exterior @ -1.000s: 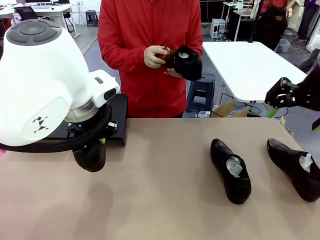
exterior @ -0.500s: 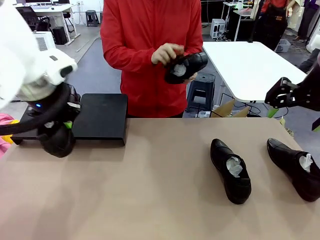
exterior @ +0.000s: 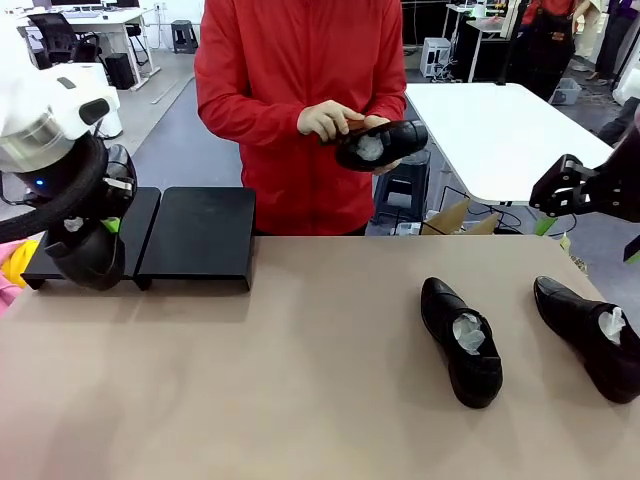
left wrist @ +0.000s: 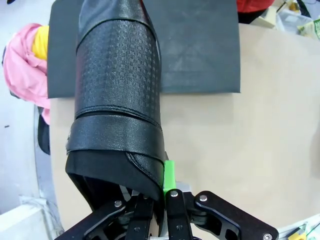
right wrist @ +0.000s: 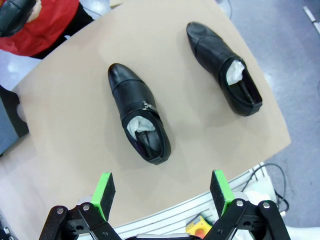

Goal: Organize the shoes by placing them on the stand.
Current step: Place the Shoe from the middle of the table onto the Shoes Stand.

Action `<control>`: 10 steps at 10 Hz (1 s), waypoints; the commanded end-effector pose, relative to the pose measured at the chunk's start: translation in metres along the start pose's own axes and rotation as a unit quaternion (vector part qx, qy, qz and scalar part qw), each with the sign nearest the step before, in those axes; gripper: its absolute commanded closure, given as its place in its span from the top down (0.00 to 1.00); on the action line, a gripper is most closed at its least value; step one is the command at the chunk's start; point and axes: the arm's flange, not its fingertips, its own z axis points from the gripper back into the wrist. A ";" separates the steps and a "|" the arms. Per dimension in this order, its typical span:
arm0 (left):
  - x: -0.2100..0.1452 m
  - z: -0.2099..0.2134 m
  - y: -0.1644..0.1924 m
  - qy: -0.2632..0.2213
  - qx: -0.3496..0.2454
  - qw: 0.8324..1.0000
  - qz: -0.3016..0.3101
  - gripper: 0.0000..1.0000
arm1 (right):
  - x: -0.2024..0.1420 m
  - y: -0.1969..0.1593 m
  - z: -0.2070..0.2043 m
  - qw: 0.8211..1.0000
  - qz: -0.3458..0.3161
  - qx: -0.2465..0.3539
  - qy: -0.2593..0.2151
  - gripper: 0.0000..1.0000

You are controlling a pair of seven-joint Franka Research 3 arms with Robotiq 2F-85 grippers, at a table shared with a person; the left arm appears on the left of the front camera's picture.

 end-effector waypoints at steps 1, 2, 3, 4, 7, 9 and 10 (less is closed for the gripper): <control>-0.002 0.000 -0.001 0.000 -0.001 1.000 -0.002 0.00 | 0.001 0.000 0.002 1.000 0.009 0.001 -0.001 1.00; 0.000 0.000 0.000 0.000 0.000 1.000 0.000 0.00 | 0.001 0.000 0.002 1.000 0.009 0.001 -0.001 1.00; 0.021 -0.011 -0.006 -0.009 0.004 1.000 0.005 0.00 | 0.001 0.000 0.002 1.000 0.009 0.001 -0.001 1.00; 0.041 -0.021 -0.012 -0.017 -0.008 1.000 -0.011 0.00 | 0.001 0.000 0.002 1.000 0.009 0.001 -0.001 1.00; 0.083 -0.068 -0.029 0.038 -0.005 0.997 -0.066 0.00 | 0.001 0.000 0.002 1.000 0.009 0.001 -0.001 1.00; 0.093 -0.096 -0.036 0.036 0.027 0.996 -0.073 0.00 | 0.001 0.000 0.002 1.000 0.009 0.001 -0.001 1.00; 0.095 -0.103 -0.037 0.022 0.044 0.997 -0.061 0.00 | 0.001 0.000 0.002 1.000 0.009 0.001 -0.001 1.00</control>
